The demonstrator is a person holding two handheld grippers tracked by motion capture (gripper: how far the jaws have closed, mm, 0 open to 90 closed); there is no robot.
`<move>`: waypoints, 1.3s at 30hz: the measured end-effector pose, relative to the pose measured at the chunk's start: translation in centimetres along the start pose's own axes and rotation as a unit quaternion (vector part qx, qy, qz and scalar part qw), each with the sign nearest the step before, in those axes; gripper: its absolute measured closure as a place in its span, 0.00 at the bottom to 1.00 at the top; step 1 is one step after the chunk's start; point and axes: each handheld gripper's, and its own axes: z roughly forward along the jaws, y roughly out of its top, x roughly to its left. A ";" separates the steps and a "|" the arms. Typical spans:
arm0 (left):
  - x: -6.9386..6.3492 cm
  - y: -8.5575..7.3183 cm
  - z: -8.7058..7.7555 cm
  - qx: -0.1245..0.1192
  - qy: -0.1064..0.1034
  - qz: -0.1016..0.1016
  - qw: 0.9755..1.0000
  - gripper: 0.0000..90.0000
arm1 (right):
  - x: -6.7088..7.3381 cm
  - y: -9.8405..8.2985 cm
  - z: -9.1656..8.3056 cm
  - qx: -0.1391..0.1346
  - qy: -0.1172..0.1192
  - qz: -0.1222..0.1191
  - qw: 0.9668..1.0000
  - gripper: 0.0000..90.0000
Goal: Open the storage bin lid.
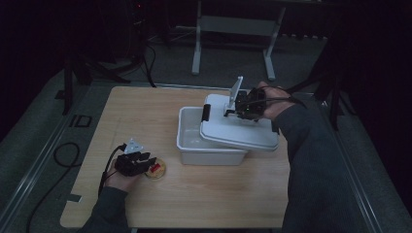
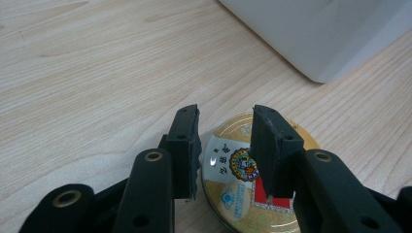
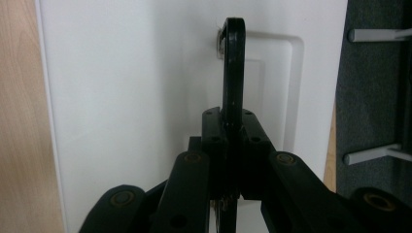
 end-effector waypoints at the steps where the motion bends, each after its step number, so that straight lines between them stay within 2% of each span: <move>1: 0.0 0.0 0.0 0.000 0.000 0.000 1.000 0.70 | 0.0 -0.1 0.0 0.000 0.000 0.003 1.000 0.94; 12: 0.0 0.0 0.0 0.000 -0.001 0.000 1.000 0.70 | -0.2 -1.6 0.0 0.000 -0.002 0.015 1.000 0.94; 39: -0.1 0.1 0.2 0.003 -0.001 0.003 1.000 0.70 | -0.3 -5.6 -0.6 0.016 -0.013 0.076 0.997 0.94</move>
